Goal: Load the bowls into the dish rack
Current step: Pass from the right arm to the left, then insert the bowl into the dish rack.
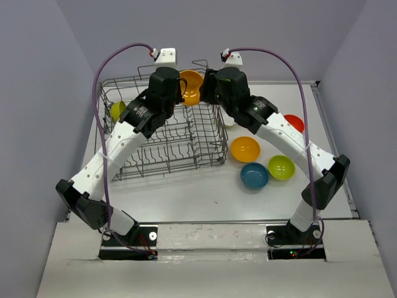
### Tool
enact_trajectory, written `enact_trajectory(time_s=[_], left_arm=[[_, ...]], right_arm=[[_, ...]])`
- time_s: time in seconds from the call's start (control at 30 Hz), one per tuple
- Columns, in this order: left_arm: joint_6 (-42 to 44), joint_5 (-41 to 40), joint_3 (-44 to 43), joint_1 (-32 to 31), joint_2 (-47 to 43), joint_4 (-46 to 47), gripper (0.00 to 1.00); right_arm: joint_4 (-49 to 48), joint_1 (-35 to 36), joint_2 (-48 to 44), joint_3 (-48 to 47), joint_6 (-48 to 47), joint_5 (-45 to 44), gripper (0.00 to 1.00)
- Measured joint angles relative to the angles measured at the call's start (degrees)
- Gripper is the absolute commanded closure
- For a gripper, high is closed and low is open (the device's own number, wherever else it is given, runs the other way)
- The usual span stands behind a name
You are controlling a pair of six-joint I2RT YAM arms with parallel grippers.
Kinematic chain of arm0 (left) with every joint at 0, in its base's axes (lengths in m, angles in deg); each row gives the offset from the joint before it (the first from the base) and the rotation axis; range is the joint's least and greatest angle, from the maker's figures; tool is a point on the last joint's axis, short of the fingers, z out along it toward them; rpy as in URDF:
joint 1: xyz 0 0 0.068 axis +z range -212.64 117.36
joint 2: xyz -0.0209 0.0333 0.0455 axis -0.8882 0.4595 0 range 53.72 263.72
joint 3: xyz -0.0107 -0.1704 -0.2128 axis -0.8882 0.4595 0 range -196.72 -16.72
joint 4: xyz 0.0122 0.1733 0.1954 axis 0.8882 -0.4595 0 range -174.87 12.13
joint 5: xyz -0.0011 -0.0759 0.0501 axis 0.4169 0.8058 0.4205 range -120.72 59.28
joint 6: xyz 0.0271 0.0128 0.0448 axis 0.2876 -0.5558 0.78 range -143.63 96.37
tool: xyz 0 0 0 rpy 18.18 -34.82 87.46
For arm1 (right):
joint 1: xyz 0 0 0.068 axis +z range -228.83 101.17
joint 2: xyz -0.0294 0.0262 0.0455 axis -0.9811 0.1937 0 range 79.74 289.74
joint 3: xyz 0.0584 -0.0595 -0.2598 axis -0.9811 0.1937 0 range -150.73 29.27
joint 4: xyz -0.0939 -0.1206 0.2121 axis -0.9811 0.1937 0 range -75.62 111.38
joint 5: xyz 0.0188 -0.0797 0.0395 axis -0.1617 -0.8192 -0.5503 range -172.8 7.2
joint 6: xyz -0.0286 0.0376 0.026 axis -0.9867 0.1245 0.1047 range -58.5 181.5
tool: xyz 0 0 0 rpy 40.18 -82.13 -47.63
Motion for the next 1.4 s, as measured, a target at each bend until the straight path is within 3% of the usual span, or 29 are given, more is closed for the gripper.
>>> enact_trajectory(time_s=[0.37, 0.6, 0.9, 1.07, 1.4], left_arm=[[3.39, -11.41, -1.73, 2.21, 1.97, -0.22, 1.00], [7.37, -26.58, -8.37, 7.30, 10.34, -1.36, 1.00], [15.74, -40.50, -12.96, 13.81, 21.53, -0.92, 1.00], [26.47, -46.60, -12.50, 16.09, 26.10, 6.29, 1.00], [44.87, -51.36, -7.34, 17.70, 30.23, 24.79, 1.00]], right_arm=[[-0.48, 0.04, -12.48, 8.17, -0.04, -2.43, 0.44], [-1.84, 0.02, -21.66, 13.84, -1.27, -7.78, 0.43], [-1.16, 0.02, -28.20, 23.63, -1.92, -13.16, 0.44], [-0.33, 0.02, -30.75, 27.12, -2.12, -15.89, 0.44], [0.04, 0.02, -32.50, 30.32, -2.08, -17.92, 0.44]])
